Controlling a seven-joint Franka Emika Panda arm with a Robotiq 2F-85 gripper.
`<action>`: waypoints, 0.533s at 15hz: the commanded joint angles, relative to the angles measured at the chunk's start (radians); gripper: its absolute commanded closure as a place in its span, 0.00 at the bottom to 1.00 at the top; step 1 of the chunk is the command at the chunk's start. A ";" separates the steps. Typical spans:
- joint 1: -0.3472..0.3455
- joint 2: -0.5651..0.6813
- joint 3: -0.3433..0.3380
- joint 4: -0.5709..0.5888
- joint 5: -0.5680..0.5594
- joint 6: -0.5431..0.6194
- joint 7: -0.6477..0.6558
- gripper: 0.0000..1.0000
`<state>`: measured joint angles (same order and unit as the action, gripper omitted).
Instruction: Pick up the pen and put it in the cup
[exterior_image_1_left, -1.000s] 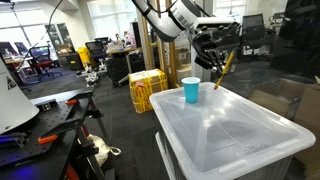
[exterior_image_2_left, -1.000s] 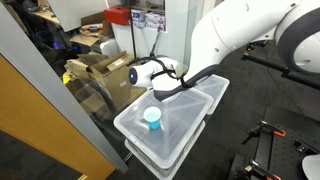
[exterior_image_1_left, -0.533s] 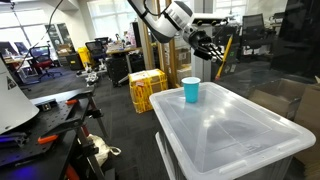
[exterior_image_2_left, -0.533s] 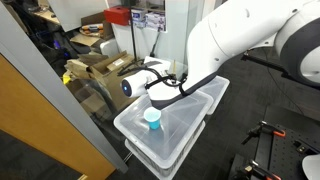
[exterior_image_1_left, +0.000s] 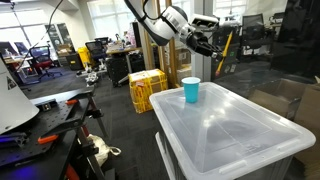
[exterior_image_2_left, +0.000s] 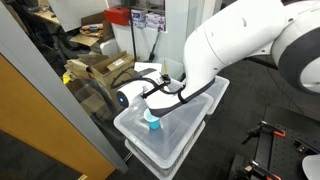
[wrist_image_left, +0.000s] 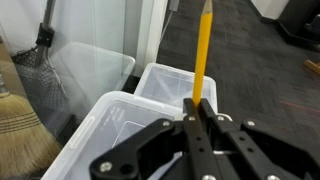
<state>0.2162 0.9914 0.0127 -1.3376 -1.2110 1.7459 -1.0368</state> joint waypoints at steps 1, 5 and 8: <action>0.014 0.029 0.014 0.042 -0.042 -0.010 -0.047 0.98; 0.040 0.042 0.014 0.047 -0.073 -0.027 -0.026 0.98; 0.057 0.043 0.016 0.041 -0.083 -0.038 -0.003 0.98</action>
<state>0.2575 1.0225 0.0237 -1.3199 -1.2743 1.7451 -1.0557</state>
